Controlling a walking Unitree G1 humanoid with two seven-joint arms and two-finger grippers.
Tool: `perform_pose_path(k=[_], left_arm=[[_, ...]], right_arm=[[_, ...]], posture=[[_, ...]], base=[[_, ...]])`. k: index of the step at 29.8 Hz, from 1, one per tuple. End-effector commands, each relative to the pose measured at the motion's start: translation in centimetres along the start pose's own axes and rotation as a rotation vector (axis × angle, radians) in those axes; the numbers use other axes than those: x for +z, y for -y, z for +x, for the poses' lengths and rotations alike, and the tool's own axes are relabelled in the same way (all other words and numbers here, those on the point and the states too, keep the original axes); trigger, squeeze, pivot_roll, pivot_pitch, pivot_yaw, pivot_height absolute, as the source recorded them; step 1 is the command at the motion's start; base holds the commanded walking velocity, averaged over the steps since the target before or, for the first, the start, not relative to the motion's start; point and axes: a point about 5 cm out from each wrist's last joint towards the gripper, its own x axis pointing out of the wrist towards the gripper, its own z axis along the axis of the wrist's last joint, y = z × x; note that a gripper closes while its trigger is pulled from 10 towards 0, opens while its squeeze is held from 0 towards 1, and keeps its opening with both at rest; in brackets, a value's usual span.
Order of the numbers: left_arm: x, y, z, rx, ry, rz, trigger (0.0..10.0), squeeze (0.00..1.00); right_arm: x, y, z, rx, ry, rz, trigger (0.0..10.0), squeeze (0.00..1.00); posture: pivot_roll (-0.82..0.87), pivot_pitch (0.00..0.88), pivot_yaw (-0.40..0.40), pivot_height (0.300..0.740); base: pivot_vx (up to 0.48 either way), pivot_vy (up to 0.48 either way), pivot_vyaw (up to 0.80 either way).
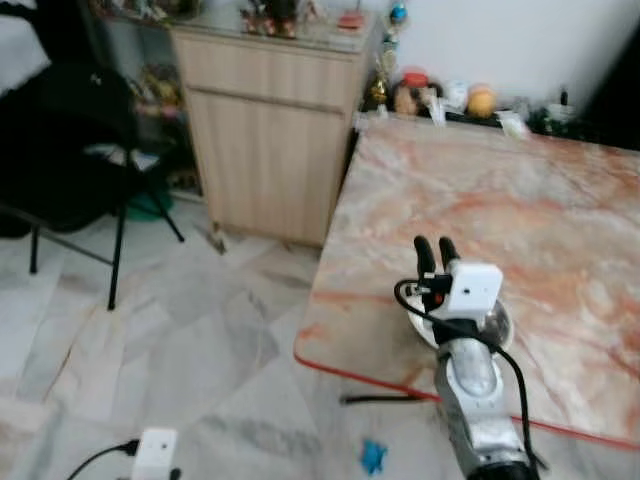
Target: Setting the table
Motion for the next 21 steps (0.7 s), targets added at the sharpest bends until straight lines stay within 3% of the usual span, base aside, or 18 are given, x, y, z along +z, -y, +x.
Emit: perform_pose_path(k=[1,9,21], left_arm=[[-0.5,-0.3,-0.1,0.005,-0.02,0.001,10.0,0.0],[-0.4,-0.3,-0.1,0.003,-0.019,0.003,10.0,0.0],[-0.5,-0.3,-0.1,0.002,-0.022,0.009,10.0,0.0]], right_arm=[[0.6,-0.2,0.4,0.002,0.025,0.006,10.0,0.0],[0.4,0.0,0.2,-0.017,0.014,0.003,10.0,0.0],[-0.2,2.1,-0.6,-0.216,-0.05,0.246,10.0,0.0]], posture=[[0.1,0.0,-0.059,0.74],[0.1,0.0,-0.058,0.74],[0.1,0.0,-0.059,0.74]], base=[[0.0,0.0,0.0],[0.0,0.0,0.0],[0.0,0.0,0.0]])
